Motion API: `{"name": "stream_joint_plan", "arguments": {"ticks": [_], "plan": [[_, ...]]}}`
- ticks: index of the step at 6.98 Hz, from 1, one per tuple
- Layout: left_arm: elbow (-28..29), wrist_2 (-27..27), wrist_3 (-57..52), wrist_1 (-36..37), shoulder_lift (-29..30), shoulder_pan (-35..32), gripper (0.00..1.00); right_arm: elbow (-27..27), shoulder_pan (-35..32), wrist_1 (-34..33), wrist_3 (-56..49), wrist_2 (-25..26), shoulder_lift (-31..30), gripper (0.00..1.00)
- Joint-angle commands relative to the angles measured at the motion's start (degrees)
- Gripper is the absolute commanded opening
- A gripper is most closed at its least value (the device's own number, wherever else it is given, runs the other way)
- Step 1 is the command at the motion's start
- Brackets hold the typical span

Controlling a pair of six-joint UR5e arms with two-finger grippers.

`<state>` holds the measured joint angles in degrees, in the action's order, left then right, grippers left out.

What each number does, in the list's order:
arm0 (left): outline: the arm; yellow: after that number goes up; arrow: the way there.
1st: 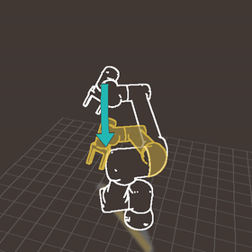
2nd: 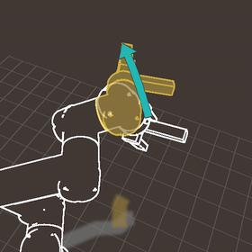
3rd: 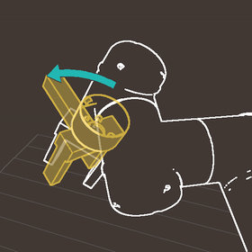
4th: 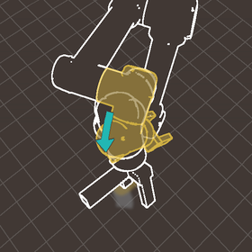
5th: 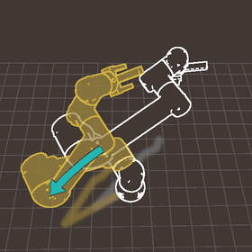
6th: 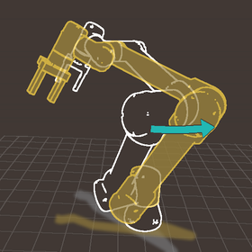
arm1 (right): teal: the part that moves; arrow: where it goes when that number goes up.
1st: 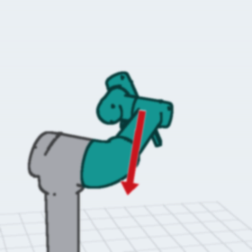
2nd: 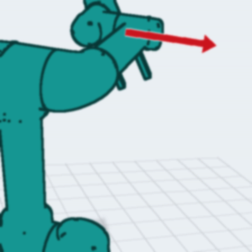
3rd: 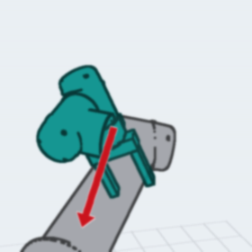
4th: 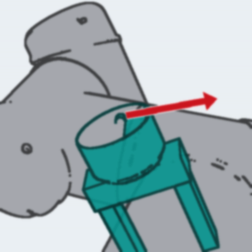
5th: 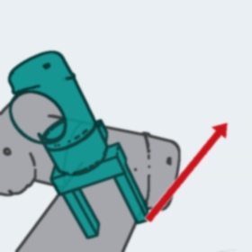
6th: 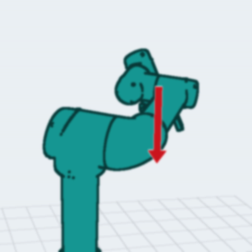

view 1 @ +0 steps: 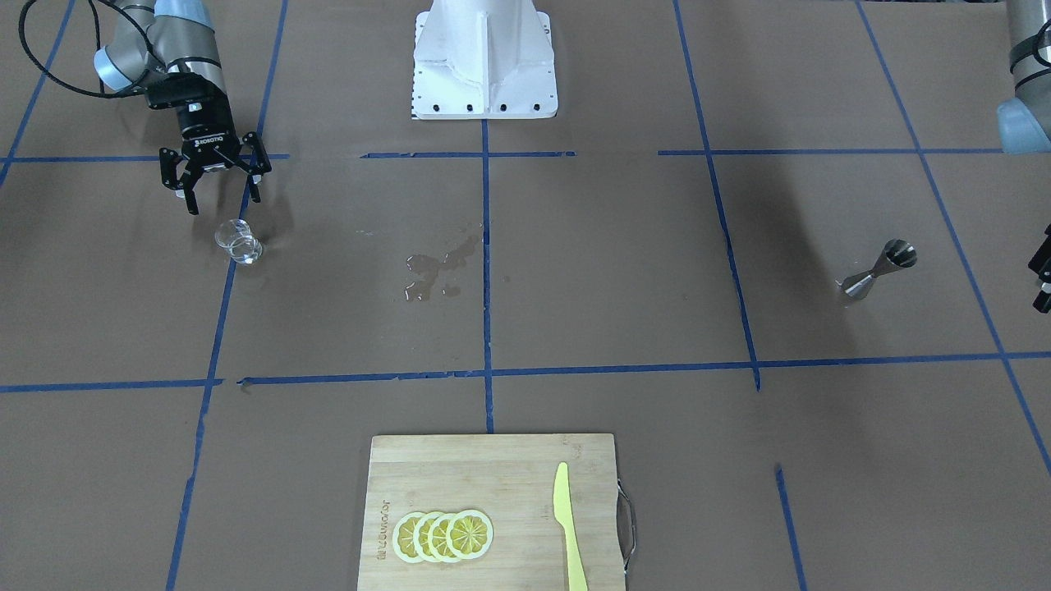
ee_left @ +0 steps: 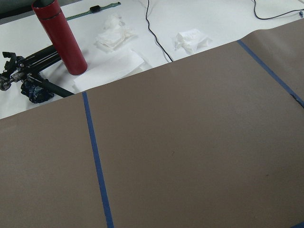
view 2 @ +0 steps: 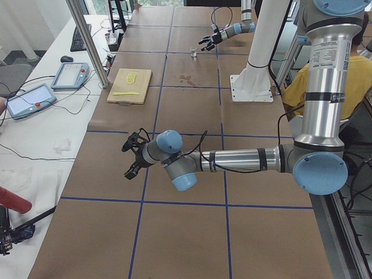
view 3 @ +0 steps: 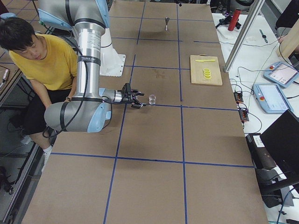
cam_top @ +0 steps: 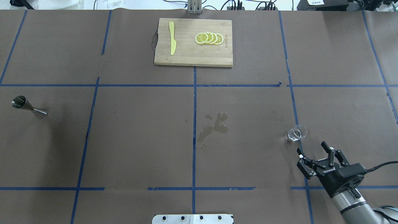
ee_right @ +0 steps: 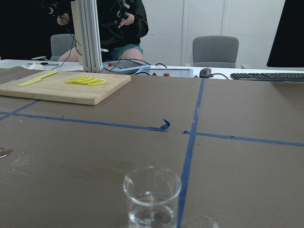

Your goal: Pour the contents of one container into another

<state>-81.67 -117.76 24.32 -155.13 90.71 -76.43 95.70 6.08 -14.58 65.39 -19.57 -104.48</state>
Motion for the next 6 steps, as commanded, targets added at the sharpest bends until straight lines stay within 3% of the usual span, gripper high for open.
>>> {"name": "stream_joint_plan", "arguments": {"ticks": [1, 3, 4, 5, 6], "plan": [[-0.33, -0.01, 0.03, 0.0, -0.1, -0.03, 0.99, 1.07, 1.92, 10.73, -0.09, -0.9, -11.46, 1.0], [-2.18, -0.1, 0.12, 0.0, -2.38, 0.06, 0.99, 1.06, 0.18, 17.28, -0.79, -5.89, -17.84, 1.0], [-2.01, -0.1, 0.03, 0.0, -2.38, 0.06, 0.99, 1.33, -11.41, 17.3, -2.19, -18.28, -17.69, 1.0], [-2.09, -0.1, 0.12, 0.0, -2.47, 0.06, 0.99, 1.07, -27.62, 16.35, -8.99, -36.67, -14.81, 1.0], [-2.35, -0.1, 0.2, -0.09, -3.25, 0.06, 0.99, 0.8, -38.49, 10.51, -11.66, -46.69, -10.52, 1.0]]}}
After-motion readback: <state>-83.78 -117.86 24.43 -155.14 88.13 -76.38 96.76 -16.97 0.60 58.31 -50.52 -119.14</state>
